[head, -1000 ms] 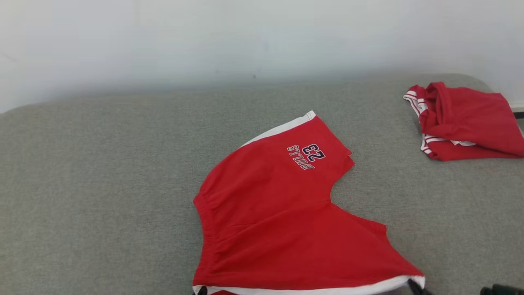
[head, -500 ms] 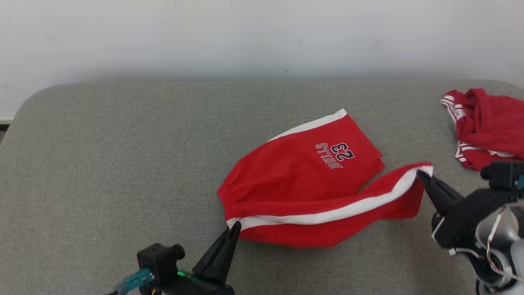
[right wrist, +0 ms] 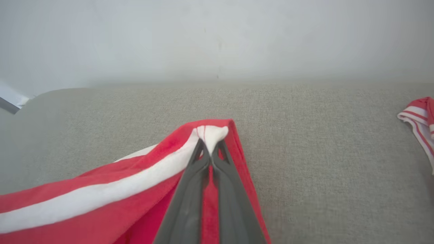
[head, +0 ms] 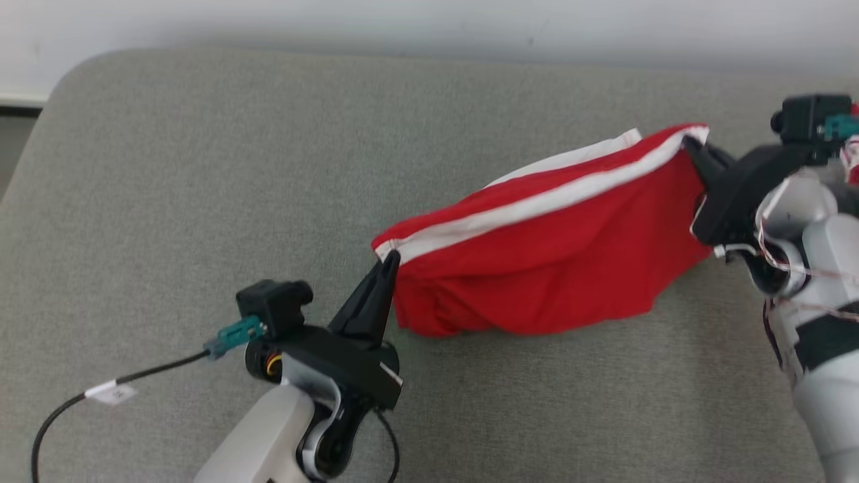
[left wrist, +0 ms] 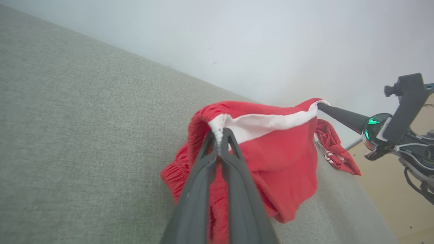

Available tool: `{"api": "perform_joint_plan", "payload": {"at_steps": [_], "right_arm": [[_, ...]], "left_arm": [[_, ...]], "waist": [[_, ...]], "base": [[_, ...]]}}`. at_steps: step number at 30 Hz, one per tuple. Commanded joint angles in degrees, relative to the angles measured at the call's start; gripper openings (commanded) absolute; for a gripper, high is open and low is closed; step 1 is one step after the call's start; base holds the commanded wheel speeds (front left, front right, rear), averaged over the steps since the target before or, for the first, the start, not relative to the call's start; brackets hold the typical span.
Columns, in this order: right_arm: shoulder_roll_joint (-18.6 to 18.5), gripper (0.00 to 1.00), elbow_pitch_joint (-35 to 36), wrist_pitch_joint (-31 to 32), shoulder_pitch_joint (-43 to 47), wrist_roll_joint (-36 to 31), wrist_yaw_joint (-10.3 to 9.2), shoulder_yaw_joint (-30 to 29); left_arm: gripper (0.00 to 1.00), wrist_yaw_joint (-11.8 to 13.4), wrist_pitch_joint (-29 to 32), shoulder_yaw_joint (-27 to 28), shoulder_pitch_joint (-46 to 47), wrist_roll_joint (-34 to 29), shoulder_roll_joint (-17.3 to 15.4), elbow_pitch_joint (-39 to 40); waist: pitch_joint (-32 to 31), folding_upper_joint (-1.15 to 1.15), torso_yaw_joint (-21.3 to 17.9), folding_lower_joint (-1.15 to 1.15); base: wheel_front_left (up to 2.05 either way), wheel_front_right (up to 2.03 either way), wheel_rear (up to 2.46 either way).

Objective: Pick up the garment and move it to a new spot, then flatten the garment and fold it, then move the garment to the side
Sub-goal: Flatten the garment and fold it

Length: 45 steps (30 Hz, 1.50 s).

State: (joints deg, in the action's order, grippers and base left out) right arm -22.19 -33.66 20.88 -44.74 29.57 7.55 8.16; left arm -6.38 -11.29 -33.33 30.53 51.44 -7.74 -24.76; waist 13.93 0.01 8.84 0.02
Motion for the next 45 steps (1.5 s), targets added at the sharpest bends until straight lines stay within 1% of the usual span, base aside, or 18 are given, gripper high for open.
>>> {"api": "perform_joint_plan", "payload": {"at_steps": [1,4,5,8,10,16,17,18,19,23,25,29,35,38,41,43,45], "right_arm": [[0.2,0.0,-2.1,-1.0,-1.9,-0.8,-0.17,1.0],[0.4,0.0,-7.7,-3.4,-6.5,-2.9,-0.17,3.9],[0.5,0.0,-11.1,-5.2,-9.3,-3.4,-0.17,5.0],[-0.1,0.0,-15.7,-8.5,-12.6,-5.0,-0.17,6.1],[0.2,0.0,-19.0,-10.1,-14.2,-5.5,-0.17,6.1],[1.3,0.0,-25.1,-13.9,-16.9,-4.9,-0.17,7.6],[1.3,0.42,-25.9,-14.7,-17.0,-4.7,-0.17,7.9],[1.5,0.98,-26.5,-15.2,-17.1,-4.4,-0.17,8.3],[1.7,1.0,-27.2,-15.5,-17.0,-3.9,-0.17,8.6],[2.1,1.0,-28.2,-16.5,-16.1,-2.4,-0.17,10.0],[1.8,1.0,-28.2,-17.1,-15.1,-1.1,-0.17,10.9],[0.4,1.0,-27.2,-17.9,-12.8,1.8,-0.17,13.0],[-3.8,1.0,-27.3,-17.5,-8.1,5.6,-0.17,15.5],[-4.9,1.0,-28.1,-17.0,-6.1,7.2,-0.17,16.2],[-5.6,1.0,-29.1,-16.6,-4.5,8.6,-0.17,16.5],[-5.8,1.0,-29.9,-16.5,-3.9,9.3,-0.17,16.5],[-5.6,1.0,-30.6,-16.1,-3.5,9.8,-0.17,16.9]], "left_arm": [[0.0,-0.1,-0.1,-0.3,1.3,-0.1,0.5,-1.1],[0.0,-0.6,-0.7,-1.0,3.5,-0.3,1.5,-3.4],[0.0,-0.7,-1.4,-1.3,4.6,-0.2,2.0,-4.7],[0.0,-0.9,-2.2,-1.6,5.8,-0.2,2.6,-6.3],[0.0,-1.0,-2.6,-1.7,6.2,0.0,2.9,-7.2],[0.0,-1.0,-3.5,-2.2,6.7,0.3,3.4,-9.2],[0.18,-1.1,-3.5,-2.4,6.8,-0.4,3.3,-9.4],[0.76,-1.1,-3.7,-2.6,6.8,-1.1,3.2,-9.5],[1.0,-1.1,-3.8,-2.8,6.8,-1.7,3.0,-9.6],[1.0,-1.1,-3.9,-2.3,5.5,-3.2,2.9,-9.6],[1.0,-0.2,-4.0,-0.8,4.6,-5.0,2.6,-8.3],[1.0,3.2,-3.9,3.1,1.2,-10.8,1.8,-3.7],[1.0,7.5,-3.9,10.4,-6.1,-19.6,1.1,6.9],[1.0,9.3,-3.9,12.5,-9.1,-24.8,-0.2,11.4],[1.0,11.1,-3.9,14.3,-11.9,-28.3,-0.9,14.6],[1.0,11.9,-3.9,15.2,-13.4,-29.9,-1.5,16.0],[1.0,12.3,-3.9,16.1,-14.8,-30.1,-1.4,17.0]], "waist": [[3.0,-0.01,1.7,-0.02],[4.7,-0.01,2.2,-0.02],[5.6,-0.01,2.5,-0.02],[6.4,-0.01,2.8,-0.02],[6.4,-0.01,2.9,-0.02],[5.7,-0.01,2.6,-0.02],[5.3,-0.01,2.5,-0.02],[4.9,-0.01,2.3,-0.02],[4.4,-0.01,2.2,-0.02],[2.7,-0.01,1.8,-0.02],[1.6,-0.01,1.7,-0.02],[-0.4,-0.01,1.7,-0.02],[-1.6,-0.01,2.8,-0.02],[-1.6,-0.01,3.7,-0.02],[-1.4,-0.01,4.6,-0.02],[-1.2,-0.01,5.1,-0.02],[-1.1,-0.01,5.5,-0.02]], "base": [[0.0,0.0,0.0],[0.0,0.0,0.0],[0.0,0.0,0.0],[0.0,0.0,0.0],[0.0,0.0,0.0],[0.0,0.0,0.0],[0.0,0.0,0.0],[0.0,0.0,0.0],[0.0,0.0,0.0],[0.0,0.0,0.0],[0.0,0.0,0.0],[0.0,0.0,0.0],[0.0,0.0,0.0],[0.0,0.0,0.0],[0.0,0.0,0.0],[0.0,0.0,0.0],[0.0,0.0,0.0]]}}
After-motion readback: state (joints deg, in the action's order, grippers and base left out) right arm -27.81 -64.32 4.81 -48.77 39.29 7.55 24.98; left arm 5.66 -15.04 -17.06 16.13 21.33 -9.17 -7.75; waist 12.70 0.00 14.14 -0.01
